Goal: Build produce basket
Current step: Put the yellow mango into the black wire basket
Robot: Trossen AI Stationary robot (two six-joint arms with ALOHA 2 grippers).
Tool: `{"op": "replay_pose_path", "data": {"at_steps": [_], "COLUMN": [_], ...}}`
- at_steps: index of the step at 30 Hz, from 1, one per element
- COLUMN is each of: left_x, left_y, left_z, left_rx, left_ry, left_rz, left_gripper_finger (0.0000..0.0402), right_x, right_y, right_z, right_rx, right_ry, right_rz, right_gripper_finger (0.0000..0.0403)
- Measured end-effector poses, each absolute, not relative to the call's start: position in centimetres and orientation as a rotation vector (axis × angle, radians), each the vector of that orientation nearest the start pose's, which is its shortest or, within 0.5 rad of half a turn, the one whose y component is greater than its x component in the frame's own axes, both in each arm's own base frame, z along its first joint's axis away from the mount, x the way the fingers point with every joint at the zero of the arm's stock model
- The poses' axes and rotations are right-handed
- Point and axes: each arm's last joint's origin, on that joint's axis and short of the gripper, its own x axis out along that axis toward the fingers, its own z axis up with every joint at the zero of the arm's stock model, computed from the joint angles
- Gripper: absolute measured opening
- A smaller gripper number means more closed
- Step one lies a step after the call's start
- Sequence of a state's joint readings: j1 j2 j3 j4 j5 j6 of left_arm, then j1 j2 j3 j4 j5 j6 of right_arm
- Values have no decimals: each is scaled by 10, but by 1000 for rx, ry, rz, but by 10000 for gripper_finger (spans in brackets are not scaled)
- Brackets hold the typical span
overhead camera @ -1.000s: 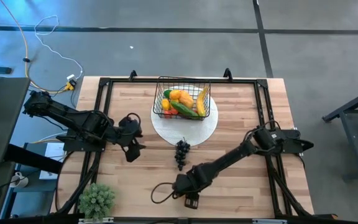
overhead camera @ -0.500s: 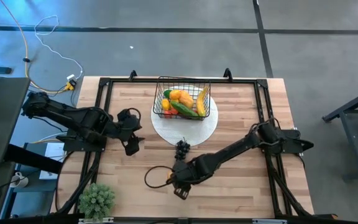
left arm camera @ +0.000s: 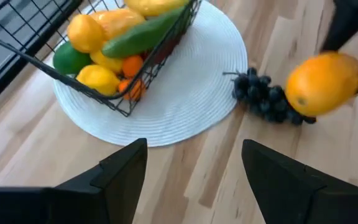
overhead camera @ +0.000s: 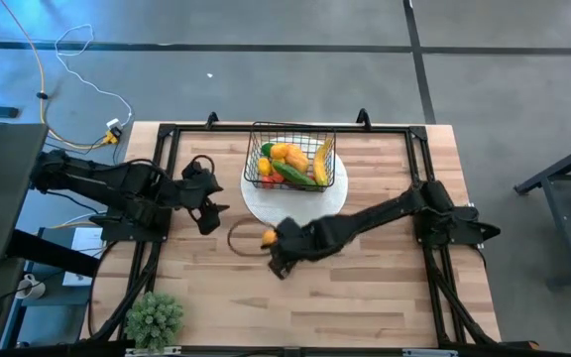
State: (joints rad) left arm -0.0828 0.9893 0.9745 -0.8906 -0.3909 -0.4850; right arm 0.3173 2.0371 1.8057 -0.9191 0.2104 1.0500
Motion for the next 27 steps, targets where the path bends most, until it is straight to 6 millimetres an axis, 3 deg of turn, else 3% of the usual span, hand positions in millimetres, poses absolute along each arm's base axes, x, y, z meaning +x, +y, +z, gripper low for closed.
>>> {"op": "replay_pose_path", "data": {"at_steps": [8,18,27], "left_x": [174,175,183], "left_y": [0,3,5], "left_z": [310,311,313], "left_rx": [-298,-409,-535], "left_ry": [750,666,528], "left_rz": [524,651,768], "left_gripper_finger": [250,250,250], "right_x": [404,381,368], "right_y": [65,-25,-91], "right_z": [294,343,350], "right_rx": [558,294,25], "right_ry": [915,825,897], "right_rz": [-559,-596,-550], "right_gripper_finger": [183,183,183]}}
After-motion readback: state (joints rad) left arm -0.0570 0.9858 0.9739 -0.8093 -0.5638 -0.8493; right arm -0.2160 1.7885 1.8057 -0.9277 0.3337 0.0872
